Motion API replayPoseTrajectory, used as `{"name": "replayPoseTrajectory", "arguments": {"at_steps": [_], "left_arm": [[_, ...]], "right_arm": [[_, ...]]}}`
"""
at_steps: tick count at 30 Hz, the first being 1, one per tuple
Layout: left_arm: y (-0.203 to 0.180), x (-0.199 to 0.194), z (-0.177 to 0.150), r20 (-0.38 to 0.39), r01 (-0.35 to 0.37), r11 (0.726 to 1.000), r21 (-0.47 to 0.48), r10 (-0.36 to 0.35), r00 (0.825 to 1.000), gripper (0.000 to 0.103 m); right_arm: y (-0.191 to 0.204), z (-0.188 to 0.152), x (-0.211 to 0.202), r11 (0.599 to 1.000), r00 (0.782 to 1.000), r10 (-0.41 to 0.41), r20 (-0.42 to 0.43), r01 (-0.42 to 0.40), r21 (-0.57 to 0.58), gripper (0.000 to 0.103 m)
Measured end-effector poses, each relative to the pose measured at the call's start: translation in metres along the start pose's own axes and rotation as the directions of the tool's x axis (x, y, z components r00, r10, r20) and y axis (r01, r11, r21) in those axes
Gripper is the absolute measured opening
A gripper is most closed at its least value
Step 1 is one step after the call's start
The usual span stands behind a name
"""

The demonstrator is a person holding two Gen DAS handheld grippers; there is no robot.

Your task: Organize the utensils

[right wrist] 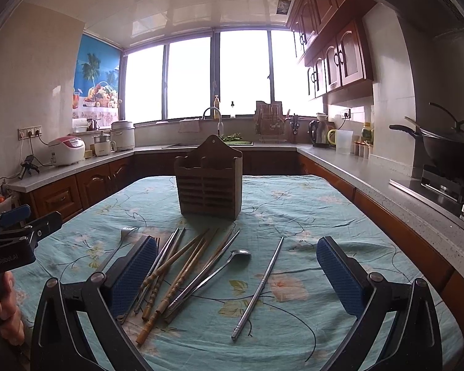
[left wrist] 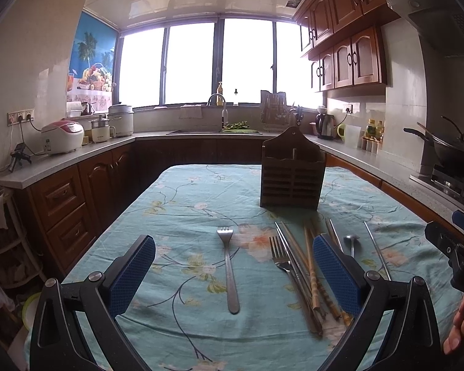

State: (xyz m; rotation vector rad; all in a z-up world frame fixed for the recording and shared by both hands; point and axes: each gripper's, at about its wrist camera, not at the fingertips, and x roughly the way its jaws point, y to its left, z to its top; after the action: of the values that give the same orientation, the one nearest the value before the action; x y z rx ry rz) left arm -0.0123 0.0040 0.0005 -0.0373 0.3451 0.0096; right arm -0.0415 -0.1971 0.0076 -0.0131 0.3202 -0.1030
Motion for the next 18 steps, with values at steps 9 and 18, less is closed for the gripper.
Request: {"name": "replayPoseTrajectory", "arguments": {"at_steps": [9, 18], "left_arm": [[0.0004, -0.0003, -0.0001, 0.005, 0.0, 1.0, -0.002, 0.0, 1.0, 0.102], [0.0007, 0.0006, 0.0, 0.005, 0.005, 1.0, -0.003, -0.005, 1.0, 0.102]], "right_arm": [[0.0025, 0.0, -0.0006, 1.0, 1.0, 0.01, 0.003, -0.01, -0.003, 0.103], [0.0036, 0.0004, -0.0007, 1.0, 1.0, 0.014, 0.004, -0.014, -0.001, 0.103]]}}
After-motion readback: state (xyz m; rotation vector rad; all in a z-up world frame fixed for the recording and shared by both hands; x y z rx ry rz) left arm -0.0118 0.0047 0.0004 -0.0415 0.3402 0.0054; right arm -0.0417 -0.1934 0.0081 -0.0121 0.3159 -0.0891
